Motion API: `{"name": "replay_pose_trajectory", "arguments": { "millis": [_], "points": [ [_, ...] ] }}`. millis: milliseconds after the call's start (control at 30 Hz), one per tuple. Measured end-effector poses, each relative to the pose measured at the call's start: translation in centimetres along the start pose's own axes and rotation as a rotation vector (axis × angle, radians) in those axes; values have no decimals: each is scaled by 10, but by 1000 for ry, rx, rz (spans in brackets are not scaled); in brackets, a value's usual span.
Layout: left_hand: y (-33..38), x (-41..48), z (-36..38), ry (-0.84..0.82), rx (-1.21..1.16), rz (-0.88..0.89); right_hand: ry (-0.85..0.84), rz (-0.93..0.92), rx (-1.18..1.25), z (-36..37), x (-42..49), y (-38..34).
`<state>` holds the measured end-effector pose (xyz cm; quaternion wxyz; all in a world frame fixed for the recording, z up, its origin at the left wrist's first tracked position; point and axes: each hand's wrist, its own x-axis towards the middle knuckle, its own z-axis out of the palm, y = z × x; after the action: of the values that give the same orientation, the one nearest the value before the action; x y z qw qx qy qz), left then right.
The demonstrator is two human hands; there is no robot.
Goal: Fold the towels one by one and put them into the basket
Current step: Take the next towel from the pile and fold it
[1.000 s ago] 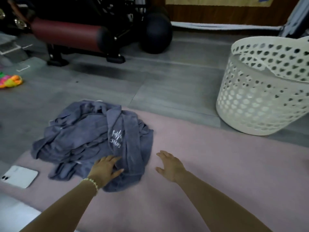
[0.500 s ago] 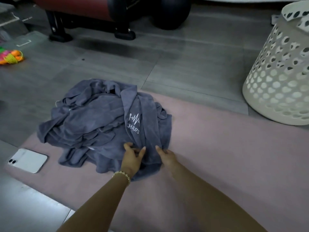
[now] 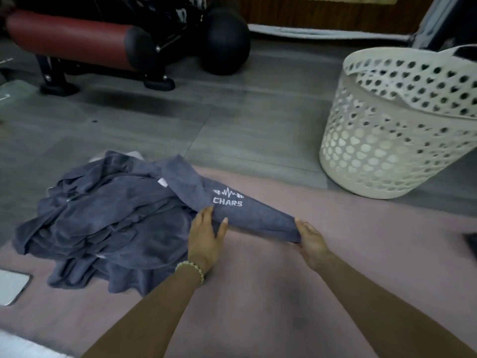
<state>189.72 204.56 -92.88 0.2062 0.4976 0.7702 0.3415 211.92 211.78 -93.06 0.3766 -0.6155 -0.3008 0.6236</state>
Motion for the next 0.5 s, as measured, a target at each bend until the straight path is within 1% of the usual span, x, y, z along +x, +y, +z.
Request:
{"name": "replay_pose_trajectory", "arguments": {
  "millis": [100, 167, 233, 300, 367, 433, 500],
  "points": [
    [45, -4, 34, -138, 100, 72, 78, -19, -2, -73, -9, -22],
    [78, -13, 61, -256, 161, 133, 179, -31, 20, -127, -14, -33],
    [111, -27, 89, -371, 143, 177, 289, -43, 10, -187, -19, -42],
    [139, -43, 117, -473, 109, 203, 372, -64, -160, -252, -21, -45],
    [161, -60, 149, -553, 125, 248, 417, -75, -311, -312, -25, -46],
    [176, -76, 182, -633, 157, 293, 426, -68, -429, -356, -26, -43],
    [183, -87, 214, -711, 188, 304, 422, -59, -525, -382, -20, -33]
  ]
}}
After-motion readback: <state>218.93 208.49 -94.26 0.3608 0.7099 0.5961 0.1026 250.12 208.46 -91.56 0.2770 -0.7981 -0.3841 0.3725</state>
